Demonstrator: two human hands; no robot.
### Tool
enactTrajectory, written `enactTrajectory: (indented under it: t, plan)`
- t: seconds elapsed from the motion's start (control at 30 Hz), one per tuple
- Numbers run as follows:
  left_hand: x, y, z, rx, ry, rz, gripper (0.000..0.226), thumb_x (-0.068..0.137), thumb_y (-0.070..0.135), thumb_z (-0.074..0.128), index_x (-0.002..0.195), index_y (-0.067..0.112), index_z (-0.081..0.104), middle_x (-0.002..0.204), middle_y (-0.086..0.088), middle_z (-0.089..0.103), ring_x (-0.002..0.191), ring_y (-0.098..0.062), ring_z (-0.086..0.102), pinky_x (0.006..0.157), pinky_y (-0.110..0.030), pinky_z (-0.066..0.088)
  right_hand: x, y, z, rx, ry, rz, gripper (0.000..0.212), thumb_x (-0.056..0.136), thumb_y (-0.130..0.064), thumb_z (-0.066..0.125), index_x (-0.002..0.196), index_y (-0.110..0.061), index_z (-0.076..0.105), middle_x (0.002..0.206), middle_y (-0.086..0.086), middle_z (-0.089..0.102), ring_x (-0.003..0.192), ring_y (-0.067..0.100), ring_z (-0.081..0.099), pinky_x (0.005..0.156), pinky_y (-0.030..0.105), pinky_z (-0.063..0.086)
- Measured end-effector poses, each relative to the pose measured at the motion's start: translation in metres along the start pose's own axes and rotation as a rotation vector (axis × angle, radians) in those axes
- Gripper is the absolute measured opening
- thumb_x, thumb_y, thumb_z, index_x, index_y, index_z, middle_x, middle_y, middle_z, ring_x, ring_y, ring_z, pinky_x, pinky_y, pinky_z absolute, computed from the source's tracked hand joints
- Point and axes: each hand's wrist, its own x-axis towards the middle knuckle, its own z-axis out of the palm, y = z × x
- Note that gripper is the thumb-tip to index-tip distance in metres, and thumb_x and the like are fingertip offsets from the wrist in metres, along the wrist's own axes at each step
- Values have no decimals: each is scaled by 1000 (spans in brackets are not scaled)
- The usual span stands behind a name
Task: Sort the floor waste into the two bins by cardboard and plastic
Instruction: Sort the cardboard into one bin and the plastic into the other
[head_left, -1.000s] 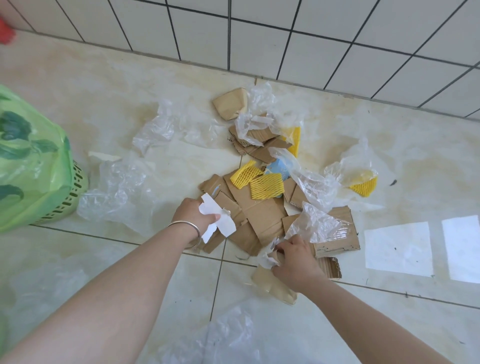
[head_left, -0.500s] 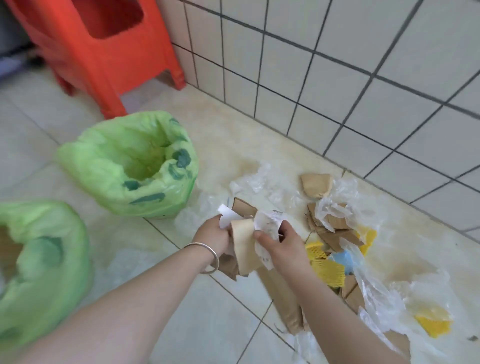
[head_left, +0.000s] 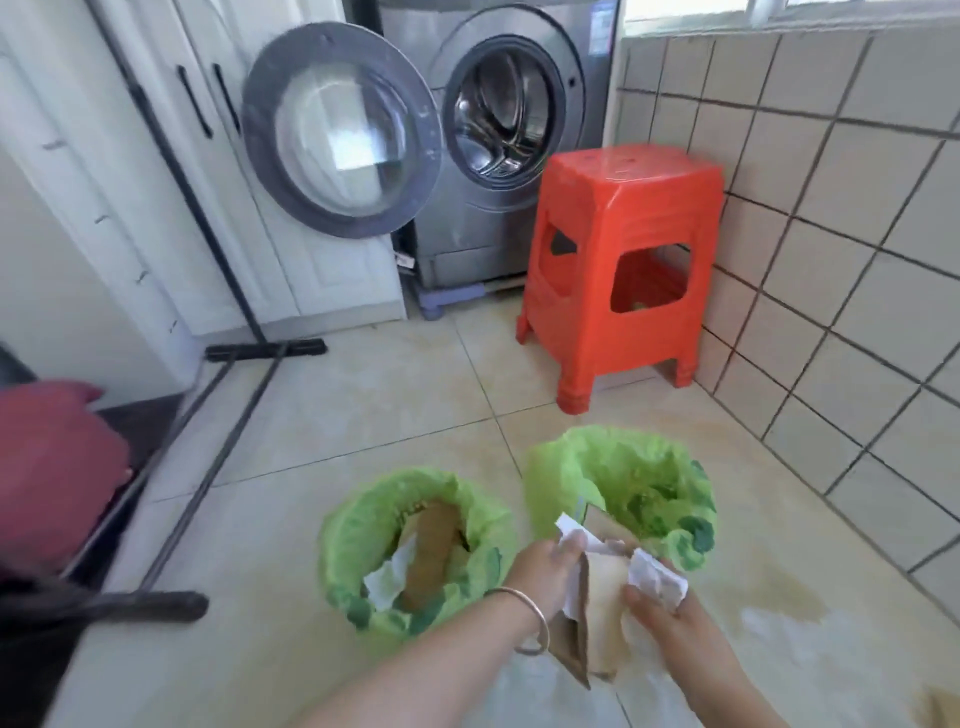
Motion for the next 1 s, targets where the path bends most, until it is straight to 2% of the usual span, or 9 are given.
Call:
enactTrajectory:
  t: [0.13, 0.23, 0.33, 0.43, 0.5, 0.57, 0.73, 0.87, 1.0]
  plan:
    - [4, -25, -53, -140, -19, 100, 61, 76, 74, 47, 98, 19, 62, 99, 1, 65, 88, -9, 55, 80, -14, 43, 17, -23, 57, 85, -40, -18, 30, 77, -29, 66, 107, -30, 59, 108, -16, 62, 95, 7, 62, 80, 30, 49]
    - [18, -45, -97, -56, 30, 180, 47, 71, 60, 65, 98, 21, 64, 91, 9, 68, 85, -8, 63, 86, -27, 52, 35, -43, 102, 109, -22, -39, 50, 67, -33, 64, 115, -26, 53, 108, -8, 61, 98, 9, 62, 81, 31, 49]
    - [28, -64, -137, -86, 129, 204, 31, 73, 38, 76, 94, 27, 56, 84, 15, 63, 77, -2, 59, 67, -20, 48, 55, -54, 144, 141, 28, -40, 46, 74, -21, 70, 116, -21, 51, 104, -1, 65, 95, 16, 63, 76, 31, 50]
    - [43, -83, -170, -141, 237, 229, 68, 69, 30, 81, 125, 30, 42, 106, 4, 62, 97, -15, 62, 81, -26, 52, 79, -56, 184, 76, 68, -53, 29, 82, -7, 65, 93, -29, 50, 94, -4, 64, 85, 14, 62, 72, 33, 52]
    - [54, -101, -181, -138, 264, 179, 108, 68, 33, 82, 147, 36, 9, 130, -4, 52, 120, -21, 53, 89, -23, 45, 91, -48, 208, 45, 86, -40, 29, 82, -9, 64, 97, -29, 49, 94, -5, 64, 84, 12, 62, 73, 33, 53]
    - [65, -120, -186, -114, 279, 144, 123, 67, 32, 82, 148, 36, -11, 147, -5, 36, 134, -19, 41, 90, -20, 37, 101, -34, 227, 14, 96, -8, 33, 83, -11, 63, 109, -23, 48, 94, -7, 63, 84, 9, 62, 66, 26, 50]
    - [97, -154, -184, 190, 176, 29, 82, 75, 37, 75, 141, 21, 30, 139, -5, 47, 123, -22, 48, 93, -25, 40, 114, 4, 251, -77, 110, 137, 42, 84, -14, 64, 120, -19, 45, 104, -3, 62, 91, 17, 61, 63, 22, 46]
    - [117, -164, -180, 400, 6, -87, 71, 78, 46, 67, 133, 11, 39, 125, -10, 56, 113, -27, 55, 82, -29, 42, 120, 23, 257, -208, 108, 268, 50, 85, -17, 63, 130, -16, 41, 118, 5, 61, 93, 21, 57, 74, 30, 46]
    - [135, -172, -171, 564, -53, -176, 73, 82, 49, 60, 138, 10, 35, 132, -11, 52, 117, -29, 54, 88, -33, 45, 131, 29, 264, -345, 66, 364, 58, 86, -16, 62, 137, -12, 34, 129, 10, 55, 112, 29, 56, 78, 31, 44]
